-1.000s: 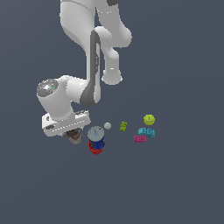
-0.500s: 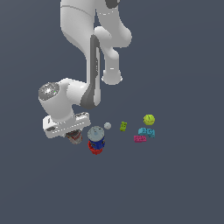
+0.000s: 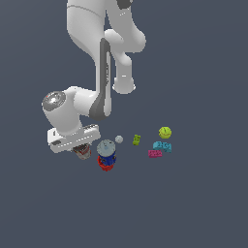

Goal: Pick up a designated object from a clutter of objects.

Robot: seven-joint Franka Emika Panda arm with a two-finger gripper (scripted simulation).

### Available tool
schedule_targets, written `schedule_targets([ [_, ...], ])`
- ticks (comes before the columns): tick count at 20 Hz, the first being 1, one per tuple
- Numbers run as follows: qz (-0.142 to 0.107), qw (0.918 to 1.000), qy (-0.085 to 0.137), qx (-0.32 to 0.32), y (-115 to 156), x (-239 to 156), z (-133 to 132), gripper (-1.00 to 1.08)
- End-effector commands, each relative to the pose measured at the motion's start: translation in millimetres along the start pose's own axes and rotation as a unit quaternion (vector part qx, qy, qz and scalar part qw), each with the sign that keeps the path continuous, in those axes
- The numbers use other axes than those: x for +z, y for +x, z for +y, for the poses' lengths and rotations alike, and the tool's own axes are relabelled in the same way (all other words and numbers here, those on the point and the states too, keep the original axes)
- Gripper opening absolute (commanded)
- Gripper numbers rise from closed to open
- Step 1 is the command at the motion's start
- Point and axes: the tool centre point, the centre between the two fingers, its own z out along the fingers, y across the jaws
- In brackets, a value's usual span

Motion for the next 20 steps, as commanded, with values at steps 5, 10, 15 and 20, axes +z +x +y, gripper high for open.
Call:
schedule_targets([
  [5,0.001,1.0000,-0.001,0.000,4,-25,1,-1.00],
  [10,0.001,1.0000,-0.001,0.000,10,-60,0,-1.00],
  [15,0.001,1.0000,-0.001,0.000,17,-108,0,-1.00],
  [20,0.001,1.0000,-0.002,0.000,26,-162,0,-1.00],
])
